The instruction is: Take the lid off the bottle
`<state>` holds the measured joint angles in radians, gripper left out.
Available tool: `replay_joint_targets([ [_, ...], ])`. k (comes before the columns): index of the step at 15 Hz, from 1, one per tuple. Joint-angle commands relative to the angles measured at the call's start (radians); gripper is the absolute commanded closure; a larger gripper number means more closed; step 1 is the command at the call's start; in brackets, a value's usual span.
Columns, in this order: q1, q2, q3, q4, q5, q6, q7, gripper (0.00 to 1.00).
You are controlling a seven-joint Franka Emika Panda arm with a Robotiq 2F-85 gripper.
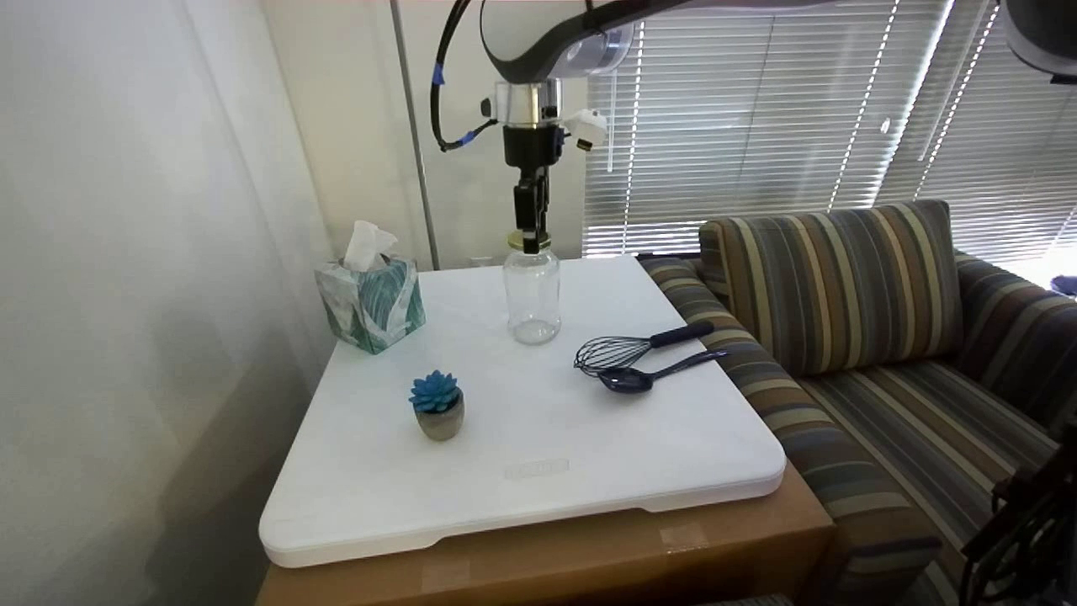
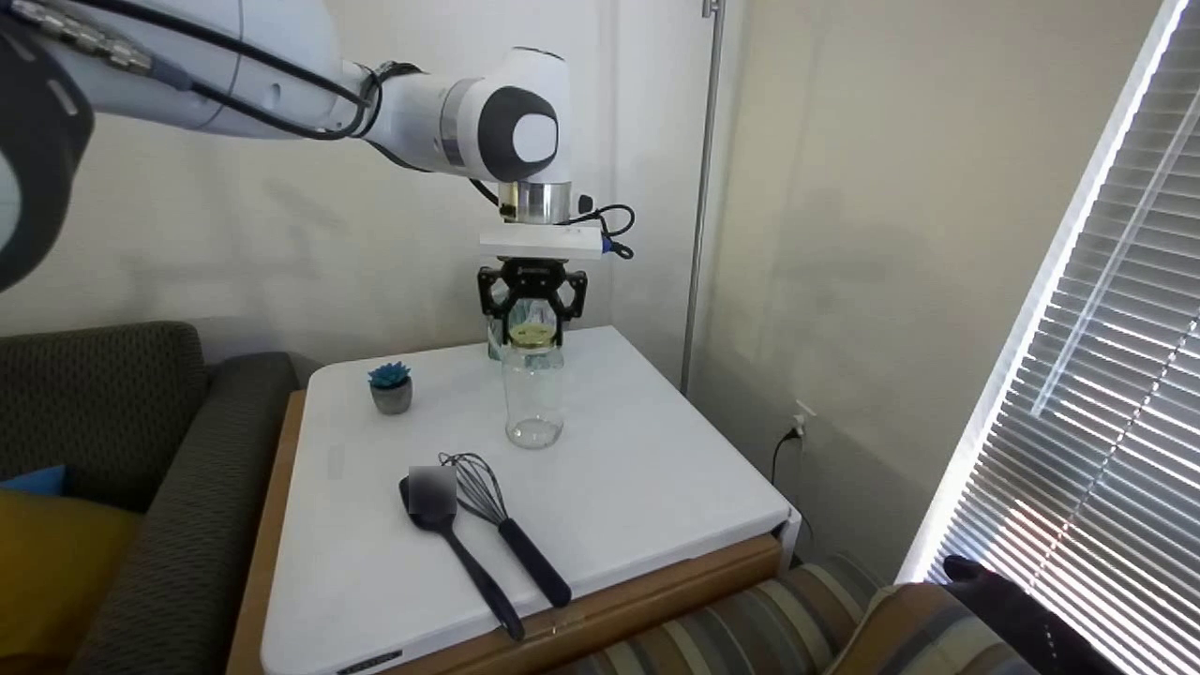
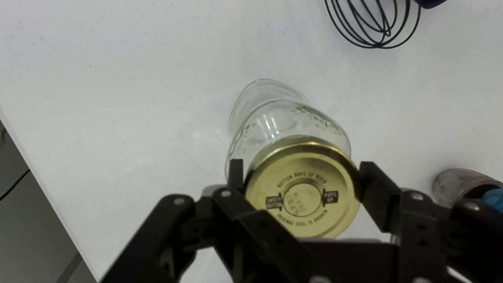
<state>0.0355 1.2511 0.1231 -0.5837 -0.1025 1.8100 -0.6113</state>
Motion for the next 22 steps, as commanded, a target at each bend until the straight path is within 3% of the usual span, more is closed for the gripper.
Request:
replay_joint_targets([
  [1,0.003,0.006,-0.003,0.032,-0.006,-0.022,-0.016,0.45],
  [5,0.011,-0.006,-0.010,0.037,-0.019,-0.026,-0.008,0.52],
  [12,0.026,-0.025,-0.011,0.057,-0.025,-0.034,-0.008,0.52],
  [22,0.128,-0.030,-0.003,0.069,-0.028,-0.063,-0.035,0.52],
])
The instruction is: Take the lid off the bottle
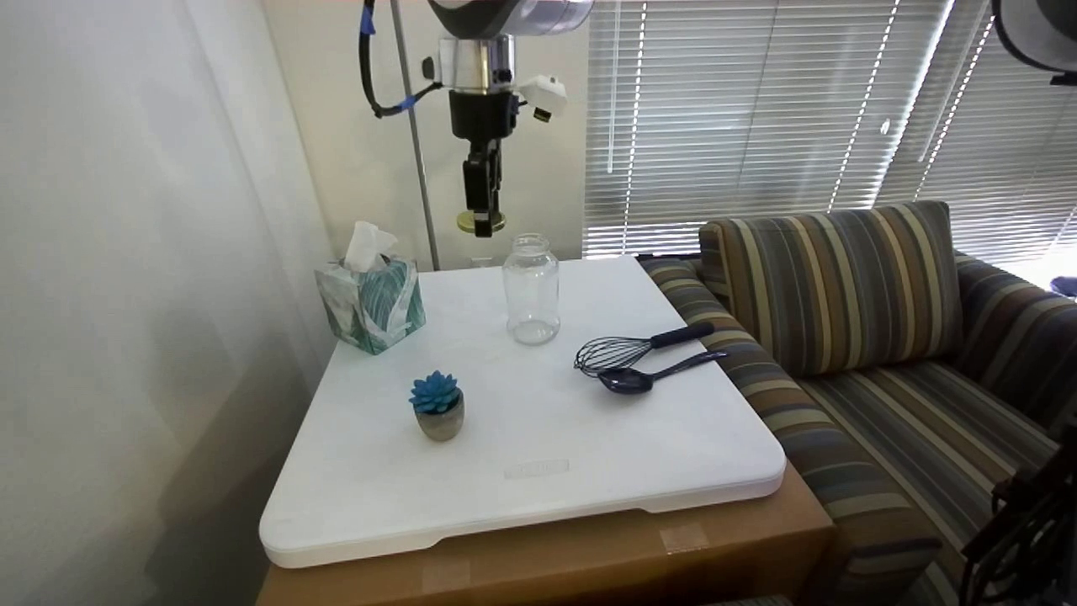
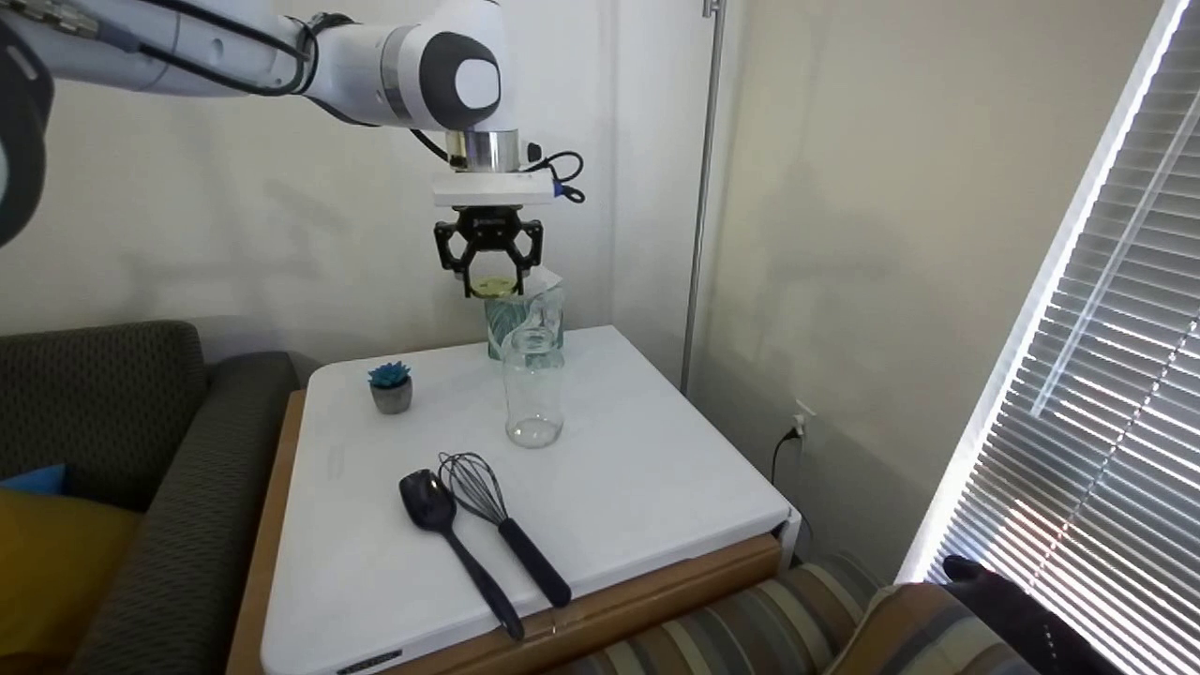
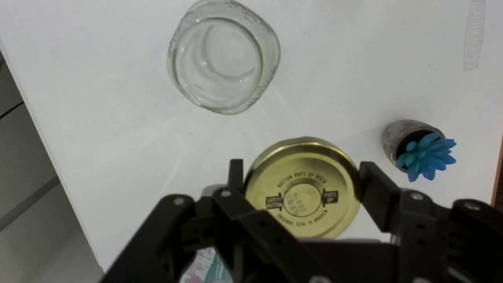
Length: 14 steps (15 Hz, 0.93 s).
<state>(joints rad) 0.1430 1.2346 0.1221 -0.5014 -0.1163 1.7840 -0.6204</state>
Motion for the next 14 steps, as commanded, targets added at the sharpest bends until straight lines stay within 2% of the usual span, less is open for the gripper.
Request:
replay_joint_targets([
  [1,0.029,-0.013,-0.001,-0.015,-0.010,-0.045,-0.019,0.52],
  [6,0.058,0.011,-0.002,-0.022,0.005,-0.053,0.061,0.52],
  [14,0.076,0.018,-0.008,-0.070,0.006,-0.087,0.339,0.52],
])
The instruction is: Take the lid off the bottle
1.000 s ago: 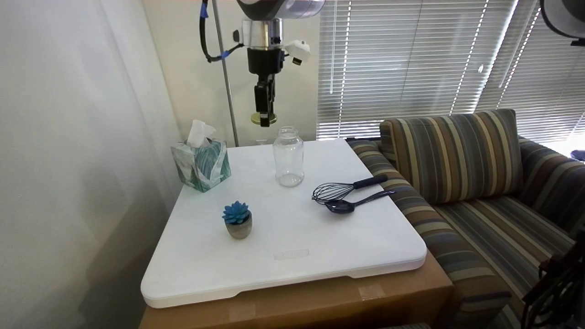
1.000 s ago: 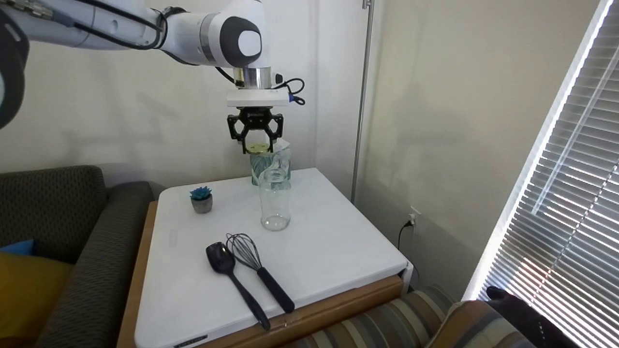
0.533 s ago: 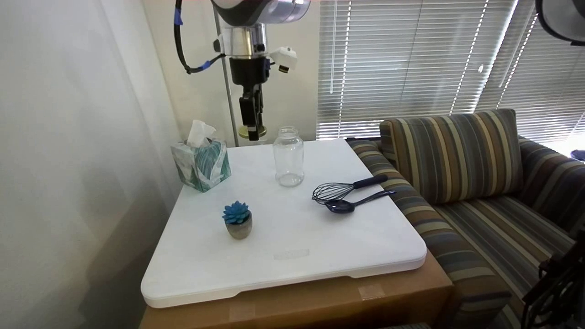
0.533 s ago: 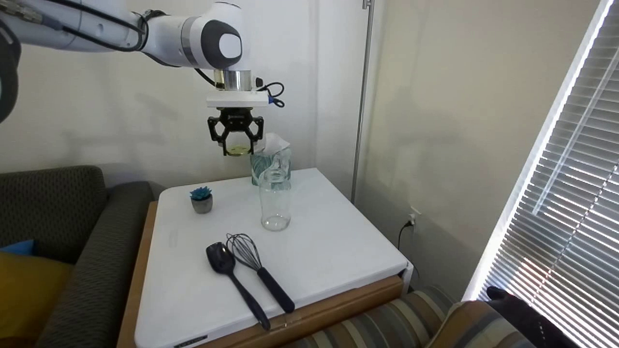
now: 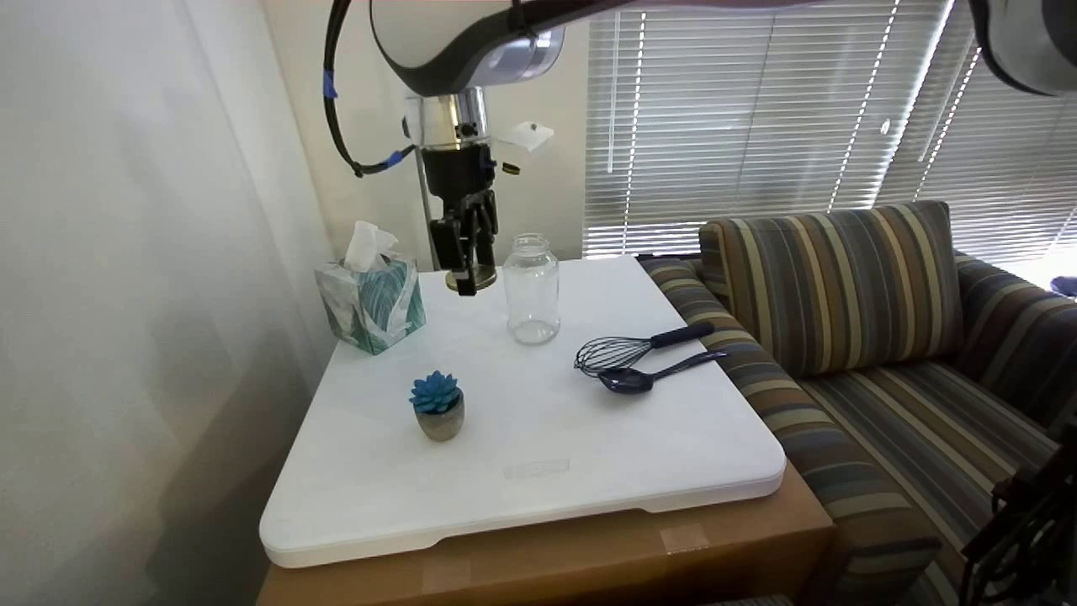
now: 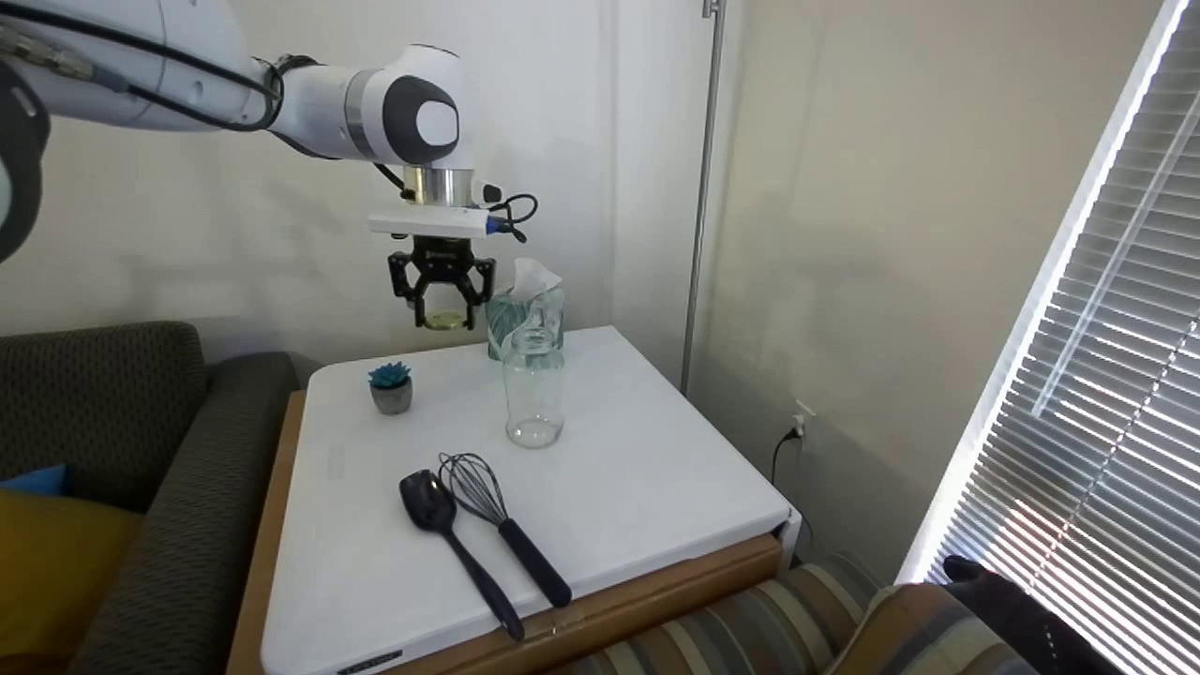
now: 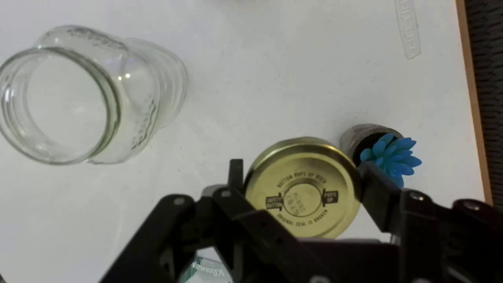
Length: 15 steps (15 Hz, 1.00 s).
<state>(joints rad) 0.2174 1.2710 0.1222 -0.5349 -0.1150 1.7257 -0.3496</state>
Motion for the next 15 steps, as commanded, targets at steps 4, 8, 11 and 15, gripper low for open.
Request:
replay_joint_targets([
  [4,-0.003,-0.030,0.000,-0.070,0.007,-0.067,0.115,0.52],
  [8,0.004,0.000,0.000,-0.031,0.001,-0.050,0.107,0.27],
  [11,0.014,0.010,-0.008,-0.019,-0.007,-0.024,0.130,0.52],
  [15,0.044,0.025,-0.039,-0.033,-0.038,0.065,0.202,0.52],
])
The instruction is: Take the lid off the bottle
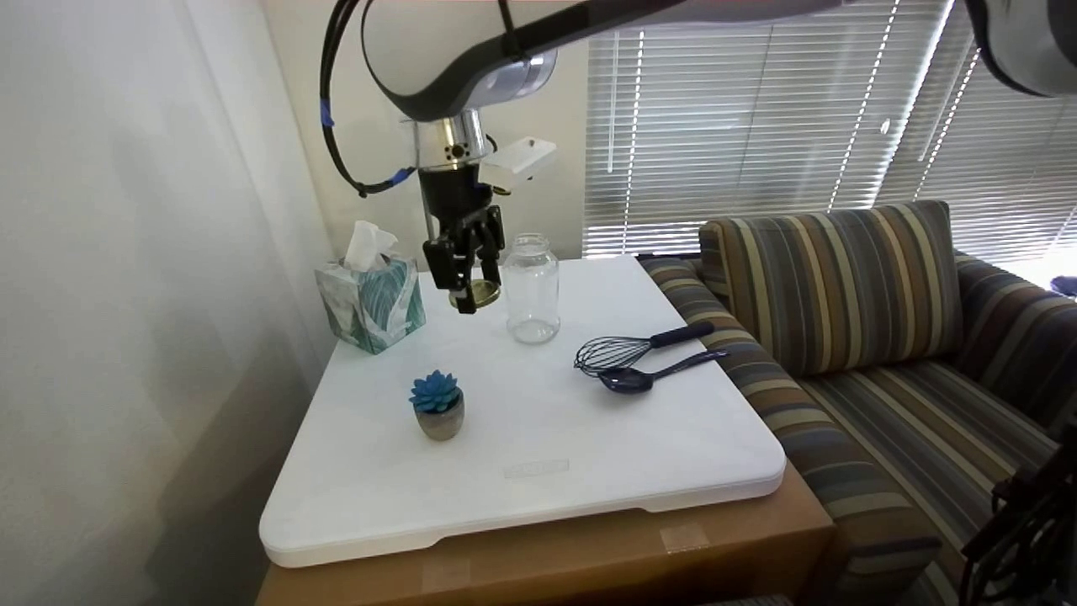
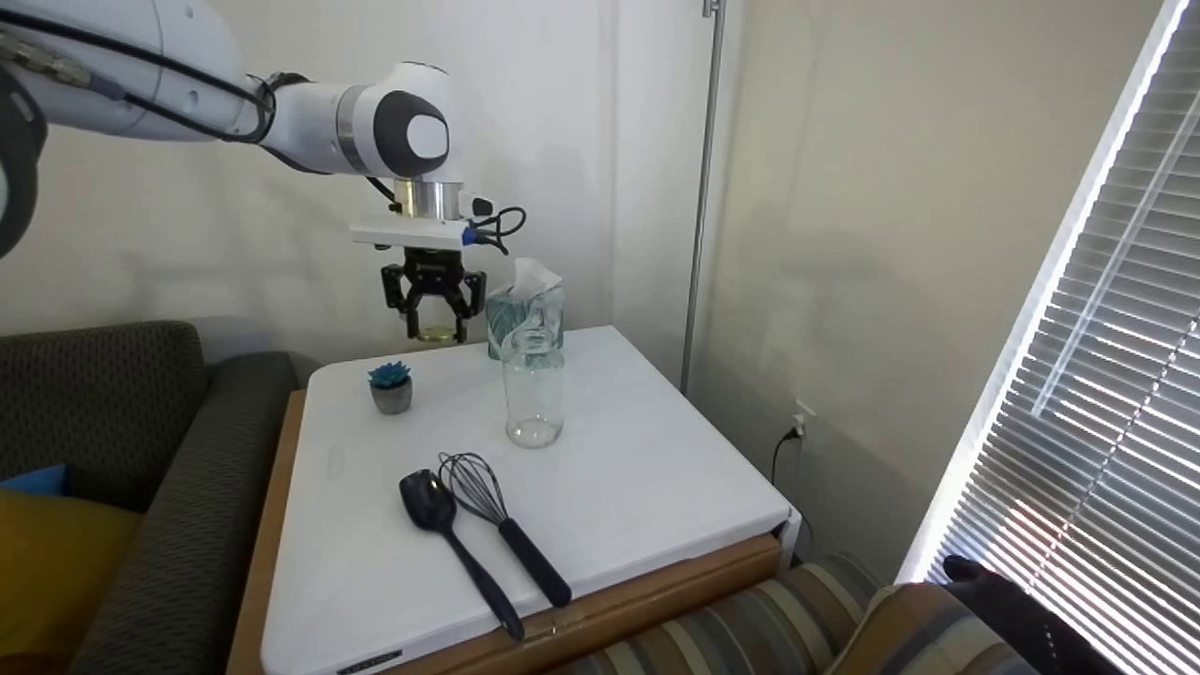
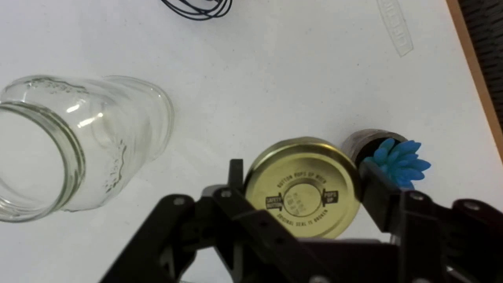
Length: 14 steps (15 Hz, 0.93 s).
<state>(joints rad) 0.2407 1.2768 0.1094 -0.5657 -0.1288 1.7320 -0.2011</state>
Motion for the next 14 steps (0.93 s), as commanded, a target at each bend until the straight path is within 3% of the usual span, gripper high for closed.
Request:
replay_joint_targets([
  [1,0.028,0.022,-0.033,-0.006,-0.030,0.072,0.082,0.52],
  [10,0.029,0.024,-0.103,-0.039,-0.028,0.169,0.395,0.52],
  [14,0.027,0.027,-0.097,-0.053,-0.006,0.156,0.467,0.52],
])
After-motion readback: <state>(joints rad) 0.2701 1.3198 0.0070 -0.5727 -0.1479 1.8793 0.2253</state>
